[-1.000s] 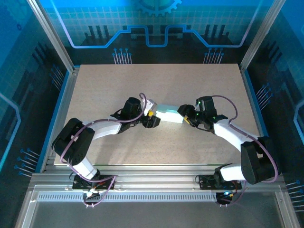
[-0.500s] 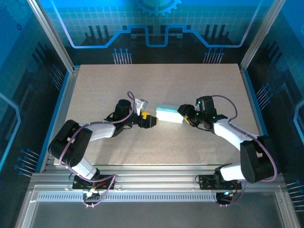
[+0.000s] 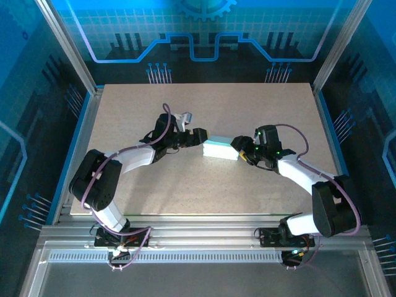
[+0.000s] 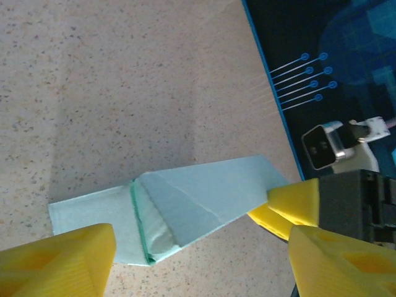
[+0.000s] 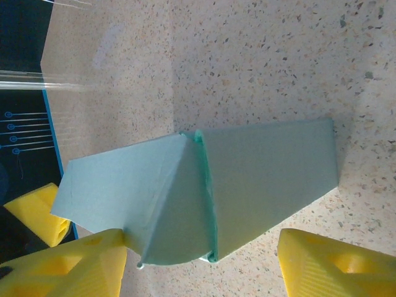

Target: Fold the paper box

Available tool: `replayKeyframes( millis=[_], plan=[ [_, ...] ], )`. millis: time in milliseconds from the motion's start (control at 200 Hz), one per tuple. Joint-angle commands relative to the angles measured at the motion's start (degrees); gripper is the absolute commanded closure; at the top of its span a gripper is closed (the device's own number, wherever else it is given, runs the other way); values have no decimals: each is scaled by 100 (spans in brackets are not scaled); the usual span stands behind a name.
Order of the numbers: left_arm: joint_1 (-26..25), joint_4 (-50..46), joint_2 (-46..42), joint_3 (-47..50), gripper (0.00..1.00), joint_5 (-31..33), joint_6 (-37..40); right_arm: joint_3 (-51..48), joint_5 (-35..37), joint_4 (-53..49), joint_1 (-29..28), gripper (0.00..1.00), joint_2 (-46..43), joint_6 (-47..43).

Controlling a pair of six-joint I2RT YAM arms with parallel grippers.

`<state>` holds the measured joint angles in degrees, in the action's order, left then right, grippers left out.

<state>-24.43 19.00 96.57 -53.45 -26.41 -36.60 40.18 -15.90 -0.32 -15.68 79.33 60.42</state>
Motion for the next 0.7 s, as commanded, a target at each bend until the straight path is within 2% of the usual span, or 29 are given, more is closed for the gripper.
replayKeyframes(
  millis=[0, 115, 250, 415, 695],
  plan=[
    [35, -762, 286, -294, 30, 46, -218, -63, 154, -478, 73, 34, 188, -31],
    [51, -856, 519, -434, 39, 66, -224, -63, 156, -470, 71, 34, 197, -38],
    [67, -905, 715, -604, 44, 6, -215, -73, 150, -435, 69, 34, 236, -39],
    [70, -929, 783, -529, 58, 5, -225, -75, 162, -404, 72, 34, 267, -39],
    [122, -898, 1054, -326, 62, 22, -242, 96, 130, -468, 81, 31, 250, -204]
  ],
)
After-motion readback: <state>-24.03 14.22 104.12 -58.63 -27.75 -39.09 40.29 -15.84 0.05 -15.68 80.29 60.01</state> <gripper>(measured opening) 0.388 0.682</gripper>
